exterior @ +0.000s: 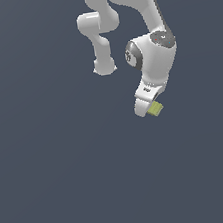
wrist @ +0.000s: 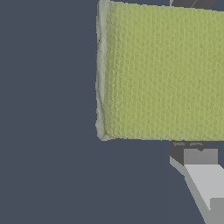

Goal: Pick up the object and move it to a goal position.

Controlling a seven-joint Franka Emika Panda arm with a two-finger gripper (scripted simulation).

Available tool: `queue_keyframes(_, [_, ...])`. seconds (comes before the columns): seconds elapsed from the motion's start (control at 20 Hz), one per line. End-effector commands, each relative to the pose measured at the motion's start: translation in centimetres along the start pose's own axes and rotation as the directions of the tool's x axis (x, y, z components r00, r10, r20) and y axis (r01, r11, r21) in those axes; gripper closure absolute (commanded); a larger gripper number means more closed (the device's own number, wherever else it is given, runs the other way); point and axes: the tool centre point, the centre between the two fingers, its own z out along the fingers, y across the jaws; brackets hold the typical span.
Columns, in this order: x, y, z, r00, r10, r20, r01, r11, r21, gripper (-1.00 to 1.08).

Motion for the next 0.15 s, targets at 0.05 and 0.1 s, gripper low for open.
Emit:
queue_keyframes(0.05, [0.06,0.12,-0.03,1.000,0.001,-0.001,-0.001,1.000,0.000,1.08])
queue_keyframes(0.1, [0.07,0.14,-0.02,1.000,0.001,-0.001,-0.001,1.000,0.000,1.08])
